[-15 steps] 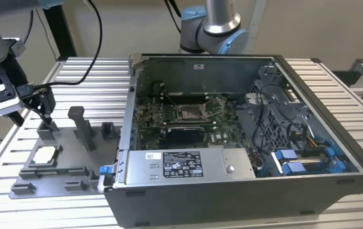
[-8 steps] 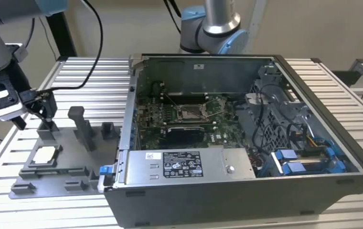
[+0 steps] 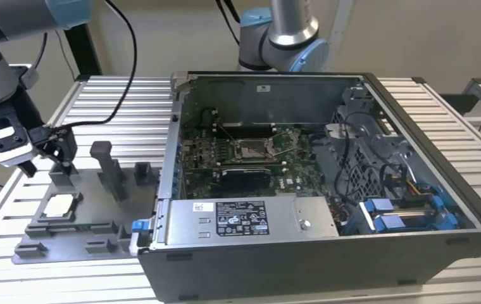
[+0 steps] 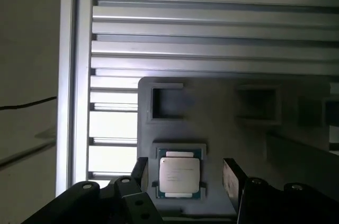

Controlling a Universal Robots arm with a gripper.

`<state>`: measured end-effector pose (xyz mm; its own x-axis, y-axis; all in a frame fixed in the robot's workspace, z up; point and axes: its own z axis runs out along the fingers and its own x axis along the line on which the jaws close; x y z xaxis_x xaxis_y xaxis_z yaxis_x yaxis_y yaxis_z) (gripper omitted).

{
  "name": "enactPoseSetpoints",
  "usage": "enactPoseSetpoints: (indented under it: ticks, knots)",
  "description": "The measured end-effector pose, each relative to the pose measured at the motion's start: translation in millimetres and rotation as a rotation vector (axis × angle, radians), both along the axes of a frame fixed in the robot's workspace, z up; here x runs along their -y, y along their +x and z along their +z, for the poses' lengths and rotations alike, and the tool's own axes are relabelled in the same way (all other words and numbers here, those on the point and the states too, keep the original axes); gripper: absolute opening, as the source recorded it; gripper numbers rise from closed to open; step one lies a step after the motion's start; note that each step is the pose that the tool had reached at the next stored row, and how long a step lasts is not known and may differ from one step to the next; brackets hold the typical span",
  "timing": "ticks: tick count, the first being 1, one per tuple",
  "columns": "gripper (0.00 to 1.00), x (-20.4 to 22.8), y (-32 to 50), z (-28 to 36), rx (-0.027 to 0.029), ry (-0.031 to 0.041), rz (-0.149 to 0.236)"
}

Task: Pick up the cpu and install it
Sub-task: 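Place the cpu into insertion slot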

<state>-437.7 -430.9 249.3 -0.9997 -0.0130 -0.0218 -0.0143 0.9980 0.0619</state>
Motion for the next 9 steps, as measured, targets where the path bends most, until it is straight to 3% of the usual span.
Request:
enactPoseSetpoints:
  ticks: [9]
  knots:
    - [1.00,4.7,0.0,-12.4,0.0000,0.0000,-0.001]
